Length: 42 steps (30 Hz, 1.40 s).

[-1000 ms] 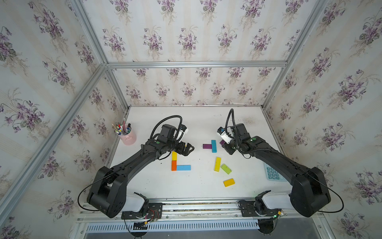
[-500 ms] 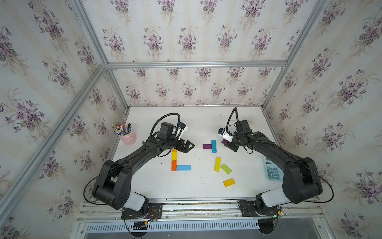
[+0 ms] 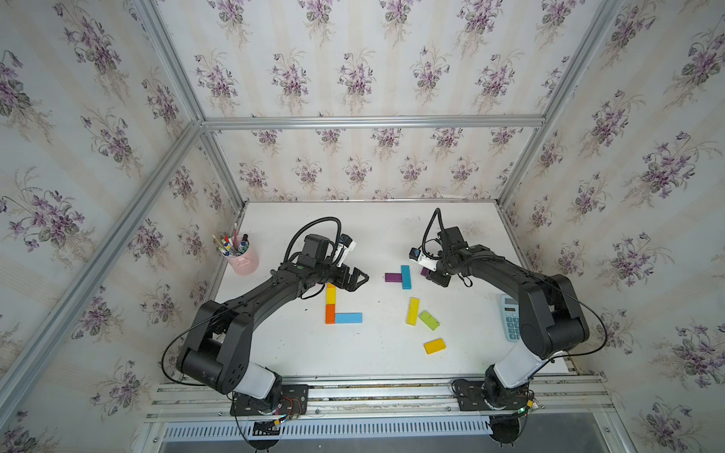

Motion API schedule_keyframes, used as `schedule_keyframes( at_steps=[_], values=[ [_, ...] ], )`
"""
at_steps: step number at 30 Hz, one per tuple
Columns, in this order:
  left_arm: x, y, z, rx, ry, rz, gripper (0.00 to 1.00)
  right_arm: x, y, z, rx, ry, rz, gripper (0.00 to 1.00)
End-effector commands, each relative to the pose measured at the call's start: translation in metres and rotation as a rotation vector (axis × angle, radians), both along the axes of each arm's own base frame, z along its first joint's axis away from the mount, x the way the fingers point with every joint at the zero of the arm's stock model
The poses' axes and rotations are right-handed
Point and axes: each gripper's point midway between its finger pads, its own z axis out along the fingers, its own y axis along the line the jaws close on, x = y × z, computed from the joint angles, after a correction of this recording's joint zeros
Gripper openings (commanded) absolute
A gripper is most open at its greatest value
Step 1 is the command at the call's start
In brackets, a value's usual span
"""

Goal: Assemble the letter t with building blocks
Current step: Assemble the building block at the center of the board.

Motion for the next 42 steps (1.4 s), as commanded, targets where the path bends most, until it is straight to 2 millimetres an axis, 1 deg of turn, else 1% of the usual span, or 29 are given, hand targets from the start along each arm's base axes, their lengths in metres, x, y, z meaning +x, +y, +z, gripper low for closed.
schedule_keyframes(
  at_steps=[1,4,12,15,22,26,32,36,42],
  values=[
    [0.006,-0.005,0.005,-0.017,-0.062,-0.028,1.0,0.007,0.003,0.0,-0.022,-0.039,0.058,0.23],
    [0.005,-0.006,0.0,-0.018,-0.054,-0.038,1.0,0.008,0.007,-0.003,-0.031,-0.042,0.089,0.23],
    [-0.001,-0.014,-0.003,-0.086,-0.097,-0.082,1.0,0.011,0.015,-0.015,-0.054,-0.017,0.156,0.23],
    [-0.002,-0.017,-0.002,-0.116,-0.139,-0.101,1.0,0.011,0.017,-0.019,-0.057,0.0,0.174,0.23],
    [-0.004,-0.015,-0.009,-0.108,-0.235,-0.114,1.0,0.008,0.016,-0.033,-0.073,0.037,0.194,0.23],
    [-0.006,-0.014,-0.005,-0.115,-0.292,-0.116,1.0,0.008,0.016,-0.037,-0.082,0.047,0.206,0.23],
    [-0.005,-0.014,-0.005,-0.11,-0.285,-0.112,1.0,0.0,0.017,-0.04,-0.081,0.062,0.233,0.25],
    [-0.004,-0.013,-0.006,-0.102,-0.28,-0.106,1.0,-0.005,0.022,-0.043,-0.057,0.074,0.248,0.26],
    [-0.004,-0.012,-0.007,-0.093,-0.272,-0.1,1.0,-0.004,0.027,-0.047,-0.056,0.082,0.265,0.26]
  ],
)
